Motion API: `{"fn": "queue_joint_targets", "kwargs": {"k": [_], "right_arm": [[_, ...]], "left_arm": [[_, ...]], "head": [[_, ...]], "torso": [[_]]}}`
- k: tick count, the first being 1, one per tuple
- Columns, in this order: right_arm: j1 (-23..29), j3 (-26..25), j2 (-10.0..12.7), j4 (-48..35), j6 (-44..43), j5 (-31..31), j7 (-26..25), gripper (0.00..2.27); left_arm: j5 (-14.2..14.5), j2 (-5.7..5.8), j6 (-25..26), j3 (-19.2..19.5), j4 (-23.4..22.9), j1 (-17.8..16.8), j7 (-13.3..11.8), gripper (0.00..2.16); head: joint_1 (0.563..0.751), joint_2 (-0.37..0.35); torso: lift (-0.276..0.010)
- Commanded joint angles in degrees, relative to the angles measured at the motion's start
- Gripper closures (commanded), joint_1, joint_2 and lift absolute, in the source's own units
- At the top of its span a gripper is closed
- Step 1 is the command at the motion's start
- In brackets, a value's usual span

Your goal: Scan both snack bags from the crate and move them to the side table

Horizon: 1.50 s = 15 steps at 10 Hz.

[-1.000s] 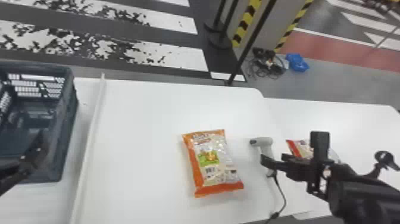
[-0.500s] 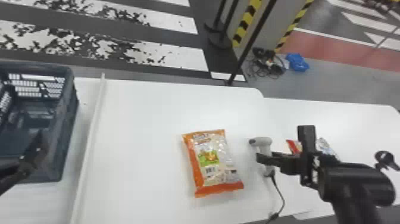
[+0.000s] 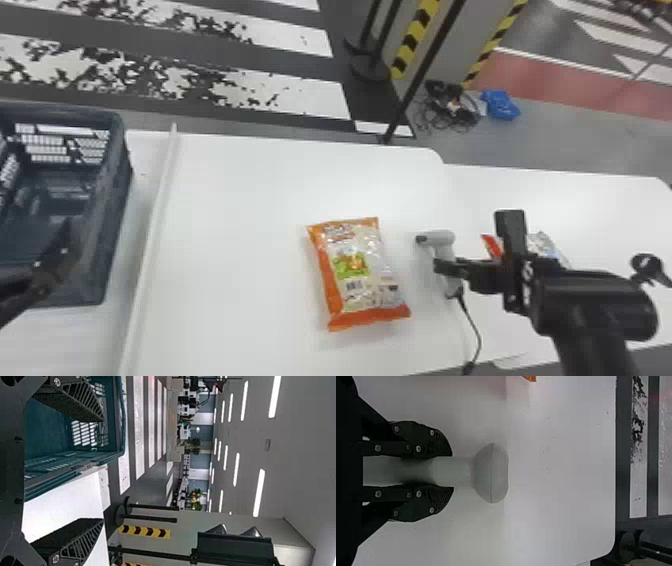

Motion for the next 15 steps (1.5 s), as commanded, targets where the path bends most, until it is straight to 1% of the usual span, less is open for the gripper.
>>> {"fn": "queue_joint_targets", "kwargs": {"k": [1, 3, 5, 7, 8, 11, 12, 14, 15], "right_arm": [[3.2, -1.9, 1.2, -6.5, 2.4, -1.0, -0.5, 2.26], [9.8, -4.0, 4.3, -18.7, 7.6, -1.9, -2.0, 2.26], [16.5, -5.8, 7.2, -30.1, 11.7, -2.1, -1.9, 2.26], [21.7, -6.3, 9.4, -40.3, 17.3, -2.2, -1.9, 2.26], [23.3, -6.0, 10.1, -44.2, 20.5, -2.5, -1.6, 2.26], [25.8, -4.0, 10.9, -52.6, 30.5, -3.6, 0.3, 2.25], [25.8, -3.0, 11.1, -54.4, 32.8, -3.6, 0.9, 2.26], [25.8, -1.0, 11.2, -58.4, 37.7, -3.6, 1.6, 2.26], [25.9, 0.0, 11.2, -59.6, 38.2, -3.6, 1.8, 2.26]], "left_arm": [[0.1, -0.05, 0.0, 0.0, 0.0, 0.0, -0.1, 0.1], [0.1, -0.14, 0.0, 0.1, 0.1, 0.0, -0.1, 0.1], [0.1, -0.22, 0.0, 0.0, 0.0, 0.0, -0.1, 0.1], [0.1, -0.22, 0.0, 0.0, 0.1, 0.1, -0.1, 0.1], [0.1, -0.4, 0.0, 0.0, 0.1, 0.1, -0.1, 0.1], [0.1, -0.49, 0.0, 0.1, 0.0, 0.4, -0.1, 0.1], [0.1, -0.49, 0.0, 0.1, 0.0, 0.4, -0.1, 0.1], [0.1, -0.49, 0.0, 0.1, 0.0, 0.5, -0.1, 0.1], [0.1, -0.49, 0.0, 0.1, 0.0, 0.5, -0.1, 0.1]], "head": [[0.695, -0.35], [0.695, -0.35], [0.695, -0.348], [0.695, -0.324], [0.695, -0.317], [0.695, -0.256], [0.695, -0.242], [0.695, -0.188], [0.695, -0.162]], "torso": [[-0.075], [-0.075], [-0.075], [-0.075], [-0.075], [-0.075], [-0.075], [-0.075], [-0.075]]}}
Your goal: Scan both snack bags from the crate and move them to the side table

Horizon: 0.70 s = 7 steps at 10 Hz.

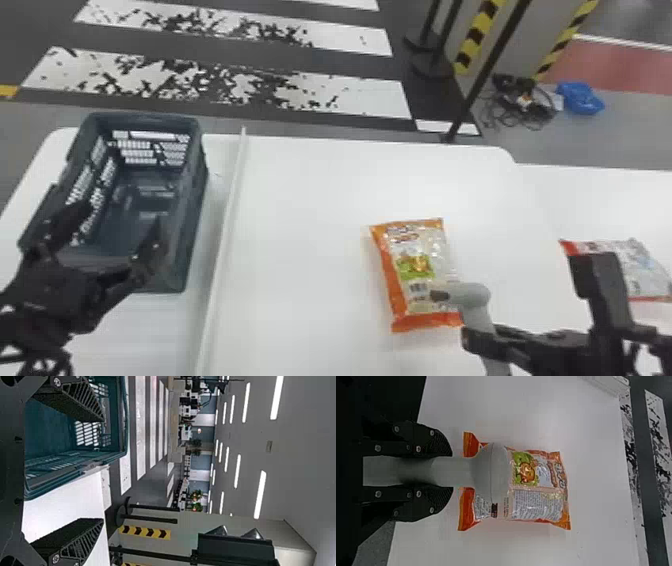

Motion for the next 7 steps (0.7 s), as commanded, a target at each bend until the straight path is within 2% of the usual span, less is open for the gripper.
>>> {"fn": "queue_joint_targets", "kwargs": {"k": [1, 3, 7], "right_arm": [[-0.2, 1.8, 0.0, -0.9, 0.3, 0.3, 0.0, 2.26], [-1.4, 4.5, -0.1, 1.3, -2.0, 2.2, -0.2, 2.26], [-3.1, 9.3, -0.5, 4.1, -2.3, 5.8, -1.4, 2.26]], "left_arm": [[0.0, -0.09, 0.0, -0.1, 0.0, 0.0, 0.0, 0.1], [-0.1, -0.09, 0.0, -0.2, -0.1, 0.0, 0.0, 0.1], [-0.1, 0.09, 0.0, -0.2, 0.0, -0.1, 0.0, 0.1]], "head": [[0.695, -0.152], [0.695, -0.119], [0.695, -0.097]], "torso": [[-0.075], [-0.075], [-0.075]]}}
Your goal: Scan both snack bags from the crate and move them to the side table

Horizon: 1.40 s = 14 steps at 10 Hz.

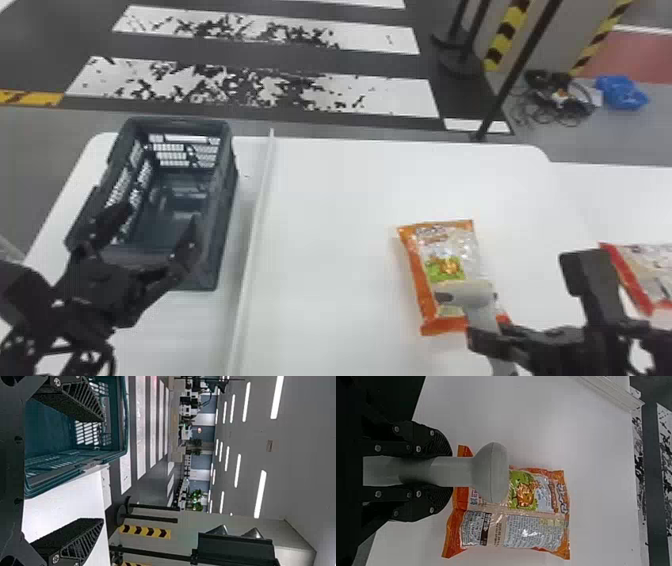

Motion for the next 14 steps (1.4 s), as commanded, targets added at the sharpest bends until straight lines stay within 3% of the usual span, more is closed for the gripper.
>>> {"fn": "queue_joint_targets", "kwargs": {"k": [1, 9, 12, 14], "right_arm": [[-0.3, 1.3, -0.4, 1.0, -0.4, 1.1, -0.5, 2.26], [-1.8, 3.0, -0.4, 1.5, -1.5, 3.2, -1.6, 2.26], [-3.1, -3.0, -0.3, 1.4, -2.5, 1.1, -2.1, 2.26], [-5.1, -9.1, -0.3, 6.5, -8.3, -1.6, -2.3, 2.26]], "left_arm": [[0.1, 0.2, 0.0, -0.1, 0.0, -0.2, 0.1, 0.1], [0.3, 0.29, 0.0, -0.1, 0.3, -0.3, 0.0, 0.1], [0.3, 0.29, 0.0, -0.1, 0.3, -0.3, 0.0, 0.1], [0.3, 0.2, 0.0, -0.1, 0.3, -0.3, 0.0, 0.1]], "head": [[0.695, -0.093], [0.695, -0.088], [0.695, -0.109], [0.695, -0.159]], "torso": [[-0.075], [-0.075], [-0.075], [-0.075]]}}
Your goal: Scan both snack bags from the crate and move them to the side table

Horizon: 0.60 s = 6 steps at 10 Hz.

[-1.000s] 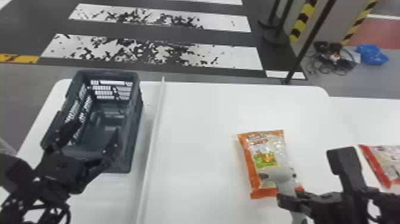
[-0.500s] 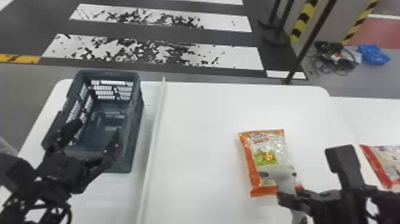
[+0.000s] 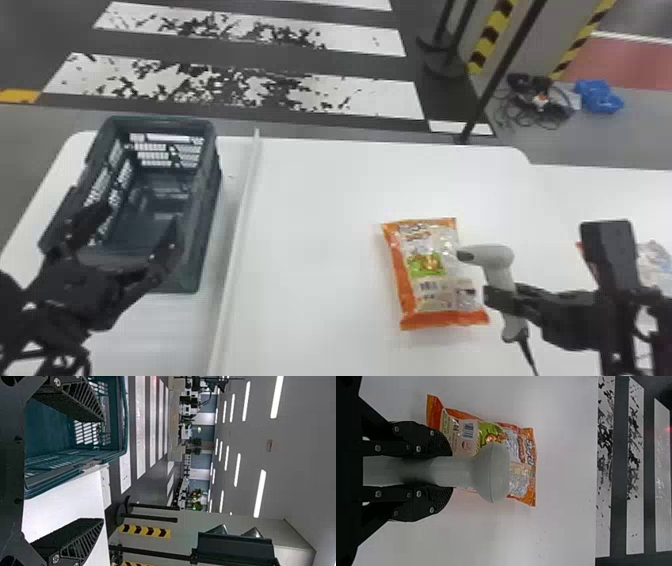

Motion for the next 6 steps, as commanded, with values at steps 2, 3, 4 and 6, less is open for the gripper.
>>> {"fn": "queue_joint_targets", "kwargs": {"k": [2, 3, 4, 6], "right_arm": [[-2.0, -4.9, -0.4, 7.0, -7.1, -0.7, 0.0, 2.26], [-3.4, -5.9, -1.2, 11.0, -10.4, -1.0, 0.0, 2.26], [-5.2, -6.5, -2.8, 15.7, -12.5, -2.3, 0.1, 2.26], [-8.5, -6.4, -4.1, 23.3, -16.2, -1.9, -0.2, 2.26]], "left_arm": [[0.0, -0.11, 0.0, 0.0, 0.0, 0.0, 0.0, 0.1], [0.0, -0.11, 0.2, -0.1, 0.0, 0.0, 0.1, 0.11], [0.0, -0.2, 0.2, -0.2, -0.1, 0.0, 0.0, 0.11], [-0.1, -0.28, 0.2, -0.3, -0.2, 0.0, 0.0, 0.12]], "head": [[0.695, -0.213], [0.695, -0.244], [0.695, -0.272], [0.695, -0.307]], "torso": [[-0.075], [-0.075], [-0.075], [-0.075]]}}
